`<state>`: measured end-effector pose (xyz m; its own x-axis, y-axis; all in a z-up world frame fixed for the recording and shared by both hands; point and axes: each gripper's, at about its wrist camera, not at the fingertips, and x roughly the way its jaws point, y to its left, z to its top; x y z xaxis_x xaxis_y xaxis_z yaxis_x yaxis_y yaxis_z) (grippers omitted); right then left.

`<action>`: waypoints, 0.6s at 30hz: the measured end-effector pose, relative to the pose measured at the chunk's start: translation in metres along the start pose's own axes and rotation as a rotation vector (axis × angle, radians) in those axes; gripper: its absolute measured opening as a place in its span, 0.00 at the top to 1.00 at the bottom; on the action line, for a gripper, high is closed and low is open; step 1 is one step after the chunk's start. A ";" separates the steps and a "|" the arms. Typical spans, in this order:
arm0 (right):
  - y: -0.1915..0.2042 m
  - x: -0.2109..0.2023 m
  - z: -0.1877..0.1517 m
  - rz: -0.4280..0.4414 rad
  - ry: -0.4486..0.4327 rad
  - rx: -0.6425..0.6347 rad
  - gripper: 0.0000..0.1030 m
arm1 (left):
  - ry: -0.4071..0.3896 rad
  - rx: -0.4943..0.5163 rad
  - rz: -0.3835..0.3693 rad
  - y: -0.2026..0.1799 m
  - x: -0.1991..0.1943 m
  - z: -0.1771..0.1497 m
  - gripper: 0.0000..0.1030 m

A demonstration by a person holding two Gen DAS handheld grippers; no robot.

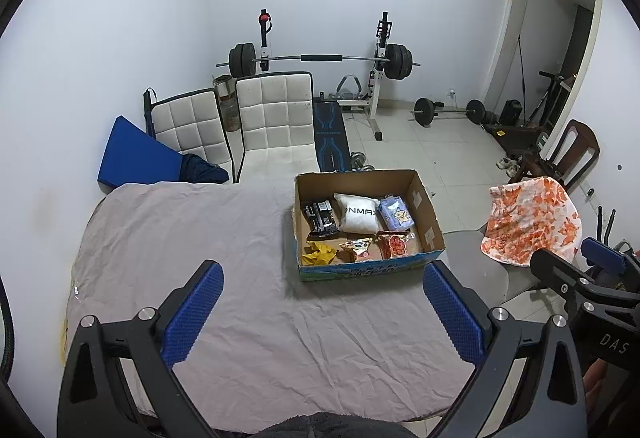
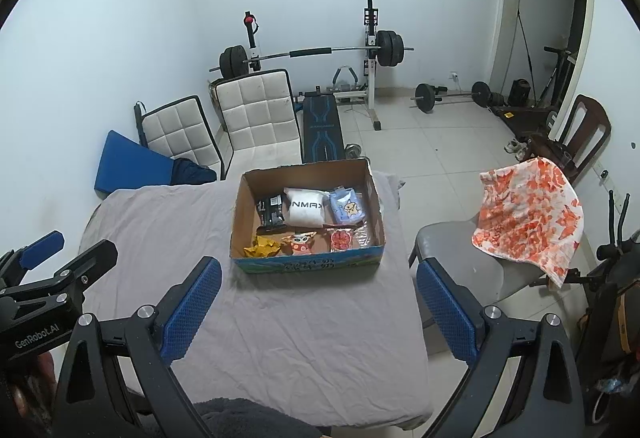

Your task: Organize snacks

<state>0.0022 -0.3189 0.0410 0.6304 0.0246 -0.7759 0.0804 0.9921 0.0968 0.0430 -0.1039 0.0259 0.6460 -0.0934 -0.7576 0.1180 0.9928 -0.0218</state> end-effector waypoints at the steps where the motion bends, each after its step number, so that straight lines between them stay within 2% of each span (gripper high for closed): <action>1: 0.000 0.000 0.001 0.002 -0.001 -0.003 0.03 | 0.000 -0.001 0.001 0.000 0.000 0.000 0.01; 18: -0.003 0.011 0.000 0.006 0.008 -0.017 0.03 | -0.002 -0.008 0.016 0.002 0.005 -0.005 0.01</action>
<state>0.0091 -0.3213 0.0318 0.6247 0.0312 -0.7802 0.0634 0.9939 0.0906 0.0424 -0.1017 0.0189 0.6491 -0.0777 -0.7567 0.1016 0.9947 -0.0149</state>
